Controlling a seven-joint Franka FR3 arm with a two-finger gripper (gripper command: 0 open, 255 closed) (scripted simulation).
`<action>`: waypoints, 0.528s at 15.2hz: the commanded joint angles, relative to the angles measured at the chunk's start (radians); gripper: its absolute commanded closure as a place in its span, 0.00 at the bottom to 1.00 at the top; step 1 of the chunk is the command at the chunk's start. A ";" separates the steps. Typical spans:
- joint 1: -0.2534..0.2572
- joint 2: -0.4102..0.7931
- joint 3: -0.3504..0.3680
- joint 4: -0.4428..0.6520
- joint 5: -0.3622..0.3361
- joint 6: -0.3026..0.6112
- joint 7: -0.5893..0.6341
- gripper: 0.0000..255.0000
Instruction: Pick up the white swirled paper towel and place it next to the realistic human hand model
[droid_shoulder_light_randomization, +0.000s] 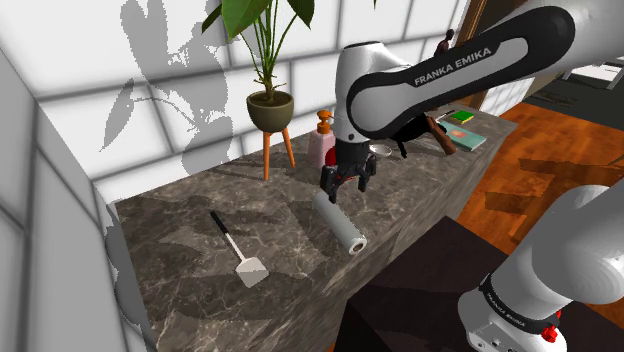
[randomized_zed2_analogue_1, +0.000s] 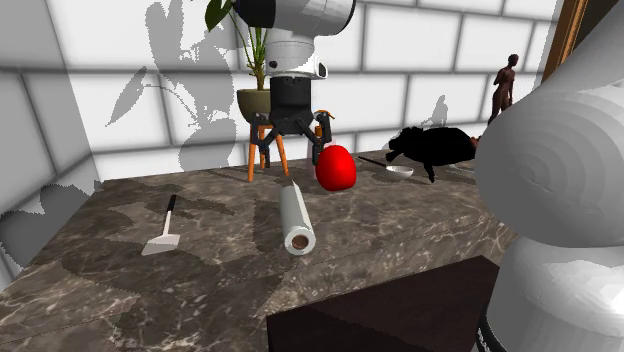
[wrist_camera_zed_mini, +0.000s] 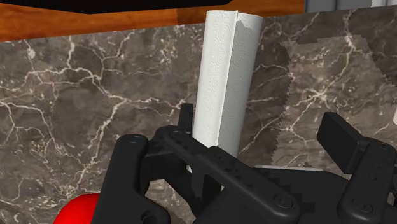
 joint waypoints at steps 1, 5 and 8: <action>0.000 0.013 0.002 -0.016 0.000 0.030 -0.001 0.00; 0.000 0.017 0.003 -0.021 0.000 0.038 -0.001 0.00; 0.000 0.017 0.003 -0.021 0.000 0.038 -0.001 0.00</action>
